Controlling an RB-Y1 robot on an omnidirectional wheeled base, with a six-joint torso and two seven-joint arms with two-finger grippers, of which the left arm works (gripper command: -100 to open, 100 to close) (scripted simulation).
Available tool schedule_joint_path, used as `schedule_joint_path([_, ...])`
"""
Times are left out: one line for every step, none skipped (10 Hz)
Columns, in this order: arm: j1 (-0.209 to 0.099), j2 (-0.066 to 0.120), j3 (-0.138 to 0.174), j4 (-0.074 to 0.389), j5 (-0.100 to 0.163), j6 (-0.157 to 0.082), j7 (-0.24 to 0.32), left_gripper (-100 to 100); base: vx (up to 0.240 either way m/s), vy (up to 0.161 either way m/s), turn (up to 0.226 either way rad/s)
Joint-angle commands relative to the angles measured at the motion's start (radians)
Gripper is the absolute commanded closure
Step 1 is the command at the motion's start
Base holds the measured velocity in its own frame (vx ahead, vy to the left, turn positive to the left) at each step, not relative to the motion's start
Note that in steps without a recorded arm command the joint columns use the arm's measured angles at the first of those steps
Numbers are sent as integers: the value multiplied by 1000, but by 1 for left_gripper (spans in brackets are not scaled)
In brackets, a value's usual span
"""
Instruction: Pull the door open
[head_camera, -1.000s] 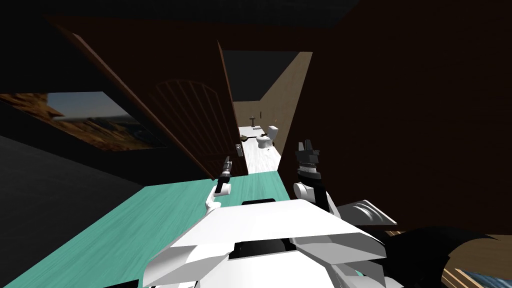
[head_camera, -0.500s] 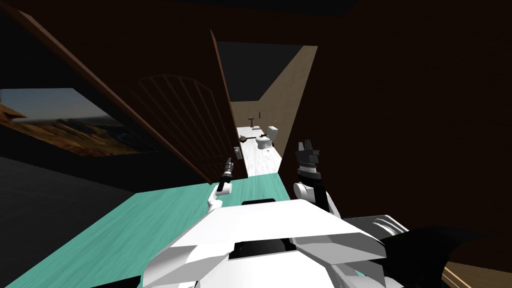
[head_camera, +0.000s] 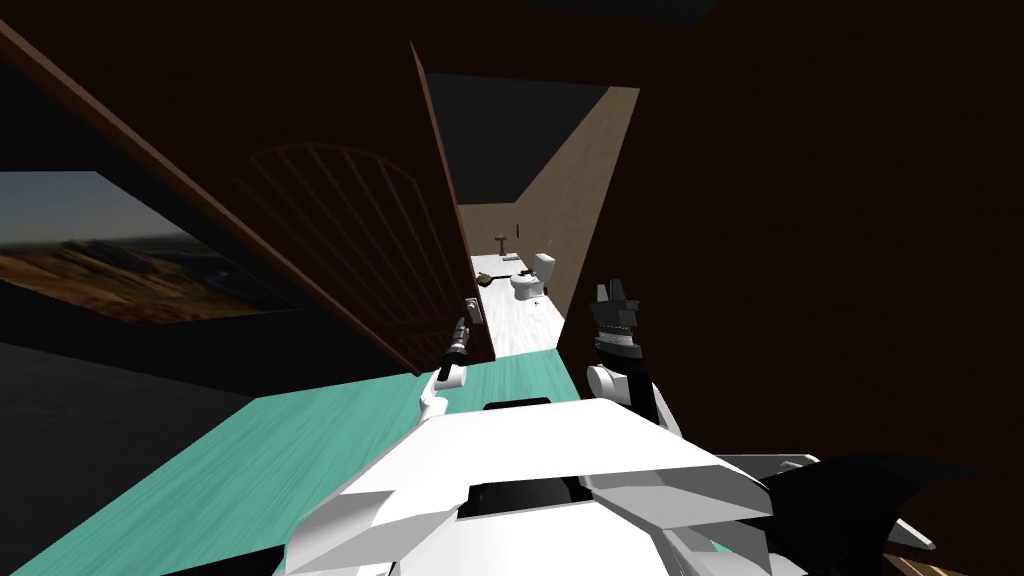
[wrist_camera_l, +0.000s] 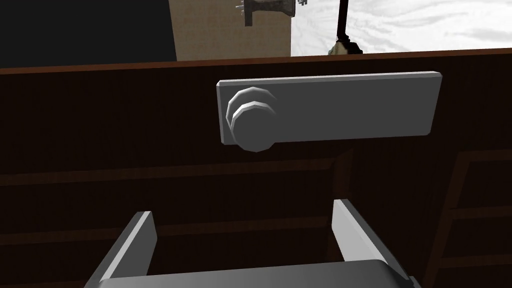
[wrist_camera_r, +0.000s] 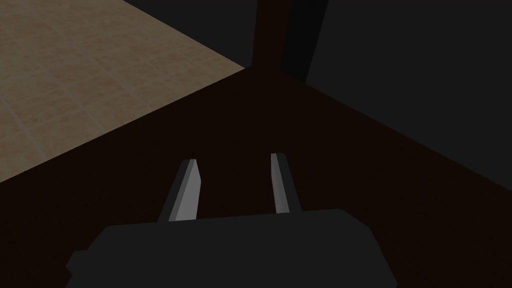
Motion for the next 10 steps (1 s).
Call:
schedule_joint_path([0, 0, 0, 0, 0, 0, 0, -100, 55, 9, -9])
schedule_joint_path([-1, 32, 19, 22, 14, -10, 19, -100, 139, -23, -206])
schedule_joint_path([-1, 42, 24, 27, 18, -14, 25, -100, 174, -58, -126])
schedule_joint_path([-1, 63, 36, 40, 26, -21, 37, -100, 187, -65, -101])
schedule_joint_path([-1, 85, 49, 54, 36, -29, 50, -100, 203, -82, -169])
schedule_joint_path([-1, 107, 61, 67, 45, -37, 63, -100, 198, -66, -156])
schedule_joint_path([-1, 117, 67, 74, 49, -41, 69, -100, 163, -29, -105])
schedule_joint_path([-1, 126, 73, 79, 53, -44, 74, -100, 127, 8, -64])
schedule_joint_path([-1, 135, 77, 85, 56, -47, 79, -100, 107, 11, -72])
schedule_joint_path([-1, 155, 89, 97, 65, -55, 91, -100, 140, -7, -128])
